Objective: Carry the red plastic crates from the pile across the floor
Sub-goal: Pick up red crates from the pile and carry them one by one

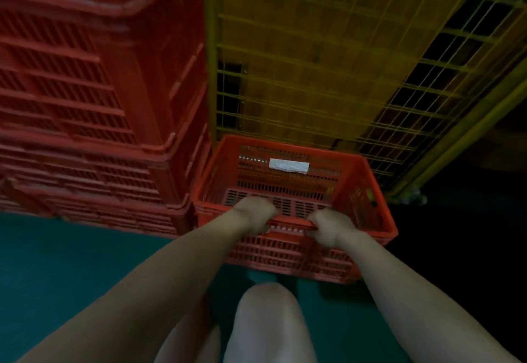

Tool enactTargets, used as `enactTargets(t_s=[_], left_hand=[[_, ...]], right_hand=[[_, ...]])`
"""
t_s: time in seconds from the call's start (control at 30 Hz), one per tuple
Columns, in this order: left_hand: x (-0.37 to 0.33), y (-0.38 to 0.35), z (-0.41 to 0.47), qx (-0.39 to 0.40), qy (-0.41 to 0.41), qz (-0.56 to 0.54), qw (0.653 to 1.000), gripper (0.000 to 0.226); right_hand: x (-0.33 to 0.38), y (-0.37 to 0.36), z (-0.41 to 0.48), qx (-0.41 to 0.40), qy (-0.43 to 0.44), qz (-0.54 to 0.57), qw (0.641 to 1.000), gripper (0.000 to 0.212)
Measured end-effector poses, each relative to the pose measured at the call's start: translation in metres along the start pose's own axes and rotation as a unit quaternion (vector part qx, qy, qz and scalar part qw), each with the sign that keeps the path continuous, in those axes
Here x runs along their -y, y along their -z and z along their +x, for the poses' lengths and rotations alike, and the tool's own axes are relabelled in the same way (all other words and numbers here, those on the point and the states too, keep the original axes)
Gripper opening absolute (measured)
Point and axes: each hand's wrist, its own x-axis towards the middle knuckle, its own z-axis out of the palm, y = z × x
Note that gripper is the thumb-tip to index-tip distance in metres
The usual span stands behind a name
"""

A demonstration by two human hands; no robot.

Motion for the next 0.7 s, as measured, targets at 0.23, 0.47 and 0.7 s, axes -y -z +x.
enactTargets(t_s=[0.23, 0.47, 0.7], left_hand=[[0.022, -0.062, 0.03, -0.006, 0.019, 0.018, 1.0, 0.026], [0.033, -0.091, 0.037, 0.005, 0.026, 0.013, 1.0, 0.02], [0.041, -0.115, 0.045, 0.048, 0.053, 0.008, 0.997, 0.019]], right_hand=[[-0.008, -0.063, 0.049, -0.059, 0.023, -0.023, 0.998, 0.023], [-0.004, -0.099, 0.073, -0.053, 0.027, -0.007, 0.998, 0.021], [0.001, -0.119, 0.087, -0.019, 0.024, 0.001, 1.0, 0.022]])
